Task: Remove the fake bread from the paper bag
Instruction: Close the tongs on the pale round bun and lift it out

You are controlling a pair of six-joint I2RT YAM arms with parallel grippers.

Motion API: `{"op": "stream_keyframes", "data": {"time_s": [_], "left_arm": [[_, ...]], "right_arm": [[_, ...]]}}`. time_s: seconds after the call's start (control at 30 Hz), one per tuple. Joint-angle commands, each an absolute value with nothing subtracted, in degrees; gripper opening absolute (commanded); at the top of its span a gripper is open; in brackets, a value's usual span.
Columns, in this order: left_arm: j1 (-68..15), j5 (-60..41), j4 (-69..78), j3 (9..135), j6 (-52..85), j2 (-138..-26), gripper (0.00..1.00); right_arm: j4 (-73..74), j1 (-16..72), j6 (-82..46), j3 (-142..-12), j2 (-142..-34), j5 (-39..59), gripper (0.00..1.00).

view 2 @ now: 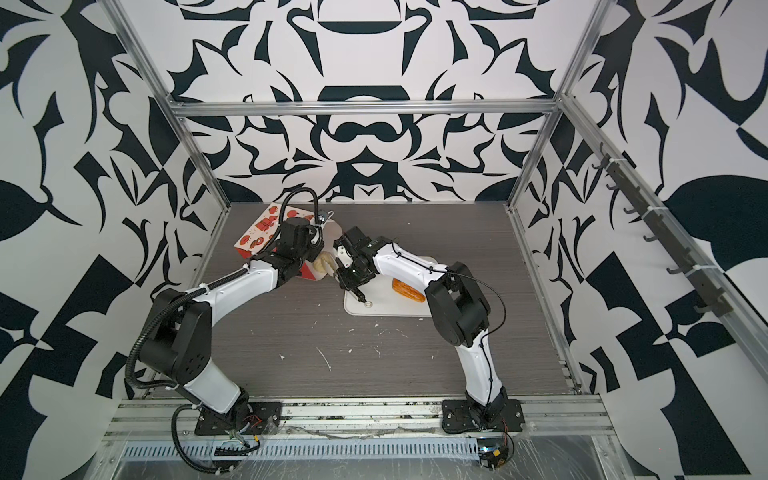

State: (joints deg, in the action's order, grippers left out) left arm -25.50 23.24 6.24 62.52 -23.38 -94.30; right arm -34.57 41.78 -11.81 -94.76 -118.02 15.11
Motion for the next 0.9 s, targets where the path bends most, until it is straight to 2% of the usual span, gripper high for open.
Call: {"op": "stream_keyframes", "data": {"time_s": [0.0, 0.43, 0.87], "left_arm": [[-25.3, 23.2, 7.6, 62.7, -22.9, -94.7, 0.07], [-25.2, 25.2, 8.2, 63.0, -23.2, -95.4, 0.07], [-25.1, 26.7, 7.9, 64.5, -23.2, -97.0, 0.07]], "right_arm": [[-34.6, 42.1, -11.3, -97.2, -115.0, 13.9, 0.16], [-34.6, 42.0, -10.6, -94.7, -108.9, 13.8, 0.11], [-37.2, 41.8, -10.9, -83.1, -96.7, 10.5, 0.10]]}}
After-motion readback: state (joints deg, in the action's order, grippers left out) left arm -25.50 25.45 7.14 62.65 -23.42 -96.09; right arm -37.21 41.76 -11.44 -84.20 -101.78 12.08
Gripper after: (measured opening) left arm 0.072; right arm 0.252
